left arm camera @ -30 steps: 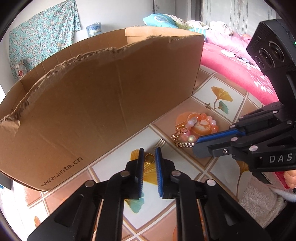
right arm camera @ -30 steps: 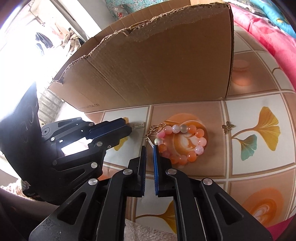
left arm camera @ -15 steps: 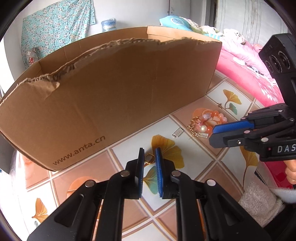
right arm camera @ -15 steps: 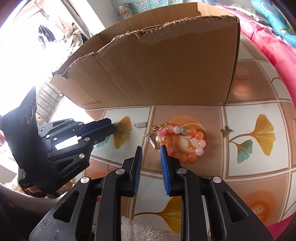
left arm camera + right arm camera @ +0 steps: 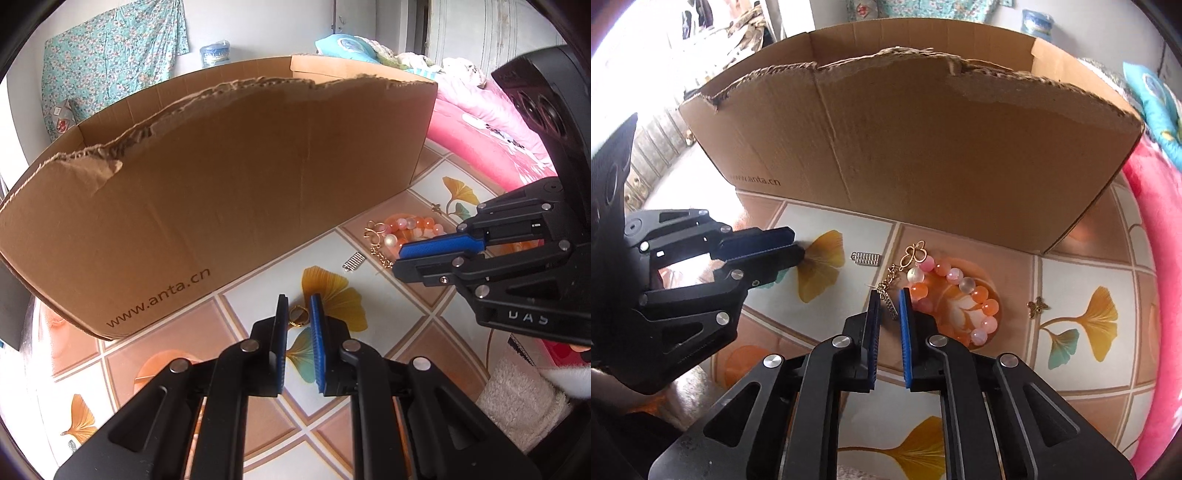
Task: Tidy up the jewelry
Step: 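Grasp the small gold ring with the left gripper while the right gripper grasps a gold chain earring, then lift the gold ring with the left gripper while the right gripper lifts the gold chain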
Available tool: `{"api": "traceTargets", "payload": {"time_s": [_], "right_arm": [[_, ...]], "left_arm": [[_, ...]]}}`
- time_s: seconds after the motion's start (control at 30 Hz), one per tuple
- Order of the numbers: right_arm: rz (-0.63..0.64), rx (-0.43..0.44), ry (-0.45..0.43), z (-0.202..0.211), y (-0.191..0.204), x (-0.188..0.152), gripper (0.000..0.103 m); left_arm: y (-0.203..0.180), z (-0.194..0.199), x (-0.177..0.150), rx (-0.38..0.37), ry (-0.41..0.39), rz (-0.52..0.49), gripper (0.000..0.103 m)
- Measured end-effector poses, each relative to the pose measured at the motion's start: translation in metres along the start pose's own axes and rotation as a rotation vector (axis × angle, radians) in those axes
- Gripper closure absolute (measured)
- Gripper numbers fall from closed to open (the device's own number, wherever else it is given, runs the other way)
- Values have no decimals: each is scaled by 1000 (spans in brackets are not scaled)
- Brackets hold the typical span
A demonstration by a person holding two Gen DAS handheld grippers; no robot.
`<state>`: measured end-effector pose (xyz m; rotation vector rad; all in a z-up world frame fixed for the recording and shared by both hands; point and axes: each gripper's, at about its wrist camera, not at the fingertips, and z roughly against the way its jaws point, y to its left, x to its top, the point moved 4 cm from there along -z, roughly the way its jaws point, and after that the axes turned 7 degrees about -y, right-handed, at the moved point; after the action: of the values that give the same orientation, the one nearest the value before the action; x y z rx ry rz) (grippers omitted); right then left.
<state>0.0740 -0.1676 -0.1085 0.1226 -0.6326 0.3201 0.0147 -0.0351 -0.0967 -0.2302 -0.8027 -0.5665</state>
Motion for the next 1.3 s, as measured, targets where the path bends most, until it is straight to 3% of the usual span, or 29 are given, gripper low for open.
{"api": "traceTargets", "payload": {"time_s": [0.13, 0.5, 0.93, 1.3], "right_arm": [[24, -13, 6, 2, 5, -1, 103], [-119, 75, -54, 27, -4, 10, 103], [-164, 130, -190, 77, -17, 32, 103], [-188, 149, -174, 74, -16, 28, 103]], "left_arm": [[0, 0, 0, -1, -3, 4, 91], [0, 3, -1, -3, -7, -12, 92], [0, 32, 8, -43, -72, -19, 93], [1, 8, 0, -19, 37, 21, 87]]}}
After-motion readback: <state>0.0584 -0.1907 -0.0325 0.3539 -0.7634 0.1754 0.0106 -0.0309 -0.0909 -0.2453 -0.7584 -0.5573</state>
